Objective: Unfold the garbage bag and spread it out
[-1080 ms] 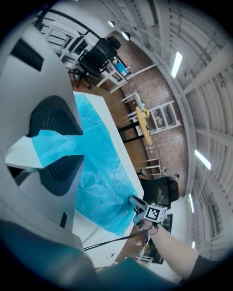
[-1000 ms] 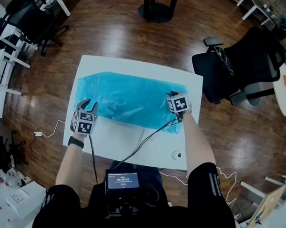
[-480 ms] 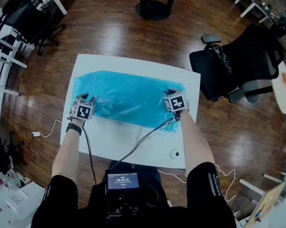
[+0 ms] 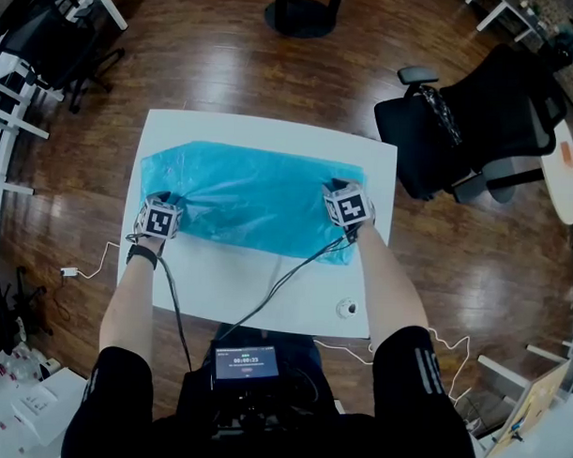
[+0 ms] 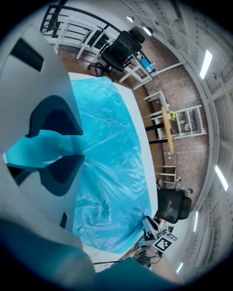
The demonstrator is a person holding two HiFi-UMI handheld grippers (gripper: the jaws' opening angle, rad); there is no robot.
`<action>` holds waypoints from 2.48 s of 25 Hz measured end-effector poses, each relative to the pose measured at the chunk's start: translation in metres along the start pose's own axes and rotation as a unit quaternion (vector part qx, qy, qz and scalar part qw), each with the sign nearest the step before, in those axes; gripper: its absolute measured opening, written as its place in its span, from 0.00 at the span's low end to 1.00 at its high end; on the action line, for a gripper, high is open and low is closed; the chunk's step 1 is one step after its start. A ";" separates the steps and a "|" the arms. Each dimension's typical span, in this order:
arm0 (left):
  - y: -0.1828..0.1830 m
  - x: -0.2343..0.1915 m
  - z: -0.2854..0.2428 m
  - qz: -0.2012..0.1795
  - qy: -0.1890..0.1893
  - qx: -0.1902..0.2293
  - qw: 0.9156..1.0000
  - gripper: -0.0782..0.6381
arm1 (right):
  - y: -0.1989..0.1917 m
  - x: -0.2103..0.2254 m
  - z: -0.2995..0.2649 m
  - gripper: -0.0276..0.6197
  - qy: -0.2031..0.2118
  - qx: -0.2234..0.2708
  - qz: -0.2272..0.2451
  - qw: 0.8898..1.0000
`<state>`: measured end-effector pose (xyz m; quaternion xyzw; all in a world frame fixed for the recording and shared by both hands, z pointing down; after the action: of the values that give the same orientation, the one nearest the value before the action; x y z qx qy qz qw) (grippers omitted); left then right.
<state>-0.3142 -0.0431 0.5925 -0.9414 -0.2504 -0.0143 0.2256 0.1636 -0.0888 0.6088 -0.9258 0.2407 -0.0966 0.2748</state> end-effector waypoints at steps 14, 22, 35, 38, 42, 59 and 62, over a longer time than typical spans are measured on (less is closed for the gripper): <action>0.063 -0.043 0.004 -0.002 0.036 0.037 0.999 0.31 | -0.001 -0.003 0.001 0.27 0.001 0.005 -0.010 1.000; 0.069 -0.049 -0.033 0.003 0.029 -0.019 0.999 0.31 | 0.002 -0.006 0.002 0.27 0.009 0.011 -0.005 1.000; 0.093 -0.045 -0.050 0.006 0.023 -0.008 1.000 0.31 | 0.006 0.019 0.001 0.27 -0.002 0.010 0.008 1.000; 0.102 -0.043 -0.054 0.005 0.022 -0.004 1.000 0.31 | 0.010 0.029 -0.002 0.27 -0.002 0.007 0.008 1.000; 0.114 -0.044 -0.060 0.002 0.023 0.002 1.000 0.31 | 0.019 0.041 -0.005 0.27 -0.006 0.006 0.010 1.000; 0.143 -0.051 -0.074 0.012 0.031 0.013 0.999 0.31 | 0.049 0.073 -0.024 0.27 0.004 0.011 0.020 1.000; 0.146 -0.051 -0.075 0.008 0.032 0.009 0.999 0.31 | 0.052 0.075 -0.025 0.27 0.005 0.010 0.021 1.000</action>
<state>-0.2821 -0.2121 0.5914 -0.9405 -0.2352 -0.0405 0.2419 0.2007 -0.1759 0.6044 -0.9172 0.2605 -0.0983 0.2850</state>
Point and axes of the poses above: the fingertips, and each gripper's own axes: z backward along the fingers, x to its right, y out of its top, the point moved 10 cm from there along z, backward along the fingers, and after that the axes turned 2 degrees about -z, right-handed, at the moved point
